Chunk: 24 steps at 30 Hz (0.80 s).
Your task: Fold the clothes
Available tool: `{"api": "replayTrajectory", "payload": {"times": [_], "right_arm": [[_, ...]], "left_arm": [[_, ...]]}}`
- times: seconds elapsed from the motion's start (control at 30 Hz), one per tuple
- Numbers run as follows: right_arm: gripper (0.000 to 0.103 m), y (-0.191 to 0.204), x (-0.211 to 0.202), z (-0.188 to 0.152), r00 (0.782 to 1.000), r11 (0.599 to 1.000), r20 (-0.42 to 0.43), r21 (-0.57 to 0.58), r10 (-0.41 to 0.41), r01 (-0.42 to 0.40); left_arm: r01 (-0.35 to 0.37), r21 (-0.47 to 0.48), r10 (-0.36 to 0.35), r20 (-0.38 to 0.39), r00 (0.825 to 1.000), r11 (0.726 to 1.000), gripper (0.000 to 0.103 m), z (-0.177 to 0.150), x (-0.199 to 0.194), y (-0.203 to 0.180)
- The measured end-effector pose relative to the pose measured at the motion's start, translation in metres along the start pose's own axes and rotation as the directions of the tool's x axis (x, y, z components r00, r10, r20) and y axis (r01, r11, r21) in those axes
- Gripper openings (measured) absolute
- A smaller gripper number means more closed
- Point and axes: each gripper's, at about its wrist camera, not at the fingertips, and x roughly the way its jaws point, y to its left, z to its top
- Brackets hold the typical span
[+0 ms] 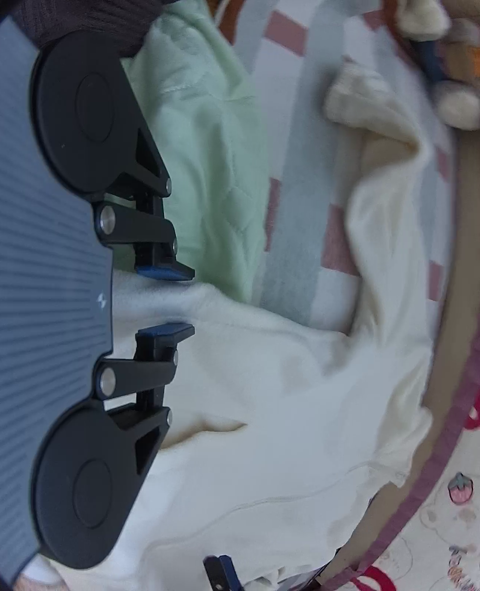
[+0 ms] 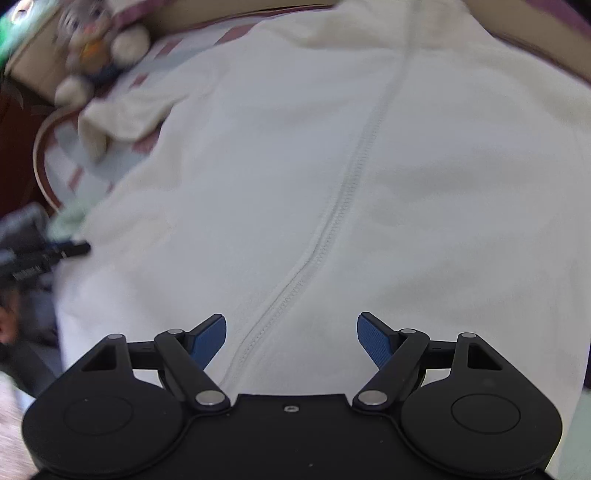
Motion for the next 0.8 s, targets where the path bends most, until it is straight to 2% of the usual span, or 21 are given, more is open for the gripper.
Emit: {"api": "replayTrajectory", "payload": {"times": [0.07, 0.1, 0.2, 0.23, 0.3, 0.37, 0.4, 0.43, 0.47, 0.5, 0.53, 0.6, 0.67, 0.73, 0.8], "right_arm": [[0.079, -0.002, -0.008, 0.02, 0.994, 0.99, -0.035, 0.104, 0.104, -0.1], [0.079, 0.007, -0.015, 0.033, 0.987, 0.982, -0.028, 0.111, 0.158, -0.154], [0.079, 0.053, -0.041, 0.08, 0.946, 0.945, 0.028, 0.033, 0.324, -0.325], [0.079, 0.068, -0.042, 0.088, 0.942, 0.943, 0.048, -0.028, 0.333, -0.332], [0.075, 0.1, -0.03, 0.094, 0.952, 0.943, 0.098, -0.194, 0.291, -0.269], [0.035, 0.131, -0.019, 0.099, 0.954, 0.917, 0.155, -0.352, 0.257, -0.19], [0.005, 0.147, -0.014, 0.102, 0.952, 0.893, 0.184, -0.425, 0.243, -0.146], [0.002, 0.162, -0.008, 0.105, 0.949, 0.863, 0.215, -0.495, 0.232, -0.098], [0.002, 0.178, -0.002, 0.108, 0.943, 0.827, 0.246, -0.559, 0.222, -0.049], [0.001, 0.185, 0.005, 0.112, 0.942, 0.814, 0.256, -0.58, 0.217, -0.03], [0.002, 0.186, 0.014, 0.116, 0.944, 0.819, 0.251, -0.573, 0.213, -0.033], [0.008, 0.187, 0.035, 0.126, 0.951, 0.829, 0.247, -0.56, 0.185, -0.016], [0.012, 0.185, 0.061, 0.132, 0.957, 0.827, 0.269, -0.559, 0.111, 0.061], [0.029, 0.179, 0.081, 0.133, 0.963, 0.826, 0.26, -0.556, 0.068, 0.091], [0.029, 0.172, 0.093, 0.127, 0.974, 0.818, 0.217, -0.57, 0.061, 0.076]], "left_arm": [[-0.063, 0.011, 0.063, 0.02, 0.998, 0.998, 0.023, 0.012, -0.003, -0.002], [-0.093, 0.015, 0.092, 0.043, 0.995, 0.996, 0.023, 0.018, -0.006, -0.003], [-0.13, -0.025, 0.133, 0.159, 0.978, 0.991, 0.025, 0.041, -0.023, 0.002], [-0.115, -0.06, 0.125, 0.188, 0.974, 0.991, 0.026, 0.049, -0.023, 0.01], [-0.047, -0.174, 0.084, 0.209, 0.974, 0.984, 0.027, 0.065, -0.016, 0.036], [0.038, -0.298, 0.036, 0.238, 0.971, 0.954, 0.025, 0.079, -0.007, 0.065], [0.126, -0.4, -0.014, 0.271, 0.962, 0.908, 0.025, 0.082, -0.002, 0.084], [0.196, -0.479, -0.047, 0.304, 0.951, 0.856, 0.025, 0.084, 0.004, 0.1], [0.218, -0.517, -0.046, 0.325, 0.945, 0.828, 0.025, 0.087, 0.009, 0.11], [0.241, -0.552, -0.044, 0.346, 0.937, 0.798, 0.025, 0.09, 0.013, 0.12], [0.255, -0.574, -0.036, 0.364, 0.931, 0.779, 0.025, 0.093, 0.018, 0.128], [0.236, -0.562, -0.003, 0.383, 0.924, 0.793, 0.033, 0.1, 0.028, 0.134], [0.254, -0.612, -0.002, 0.382, 0.924, 0.749, 0.04, 0.097, 0.035, 0.147], [0.272, -0.658, -0.001, 0.38, 0.925, 0.702, 0.04, 0.094, 0.043, 0.159], [0.288, -0.702, 0.0, 0.379, 0.925, 0.651, 0.04, 0.091, 0.051, 0.172]]}}
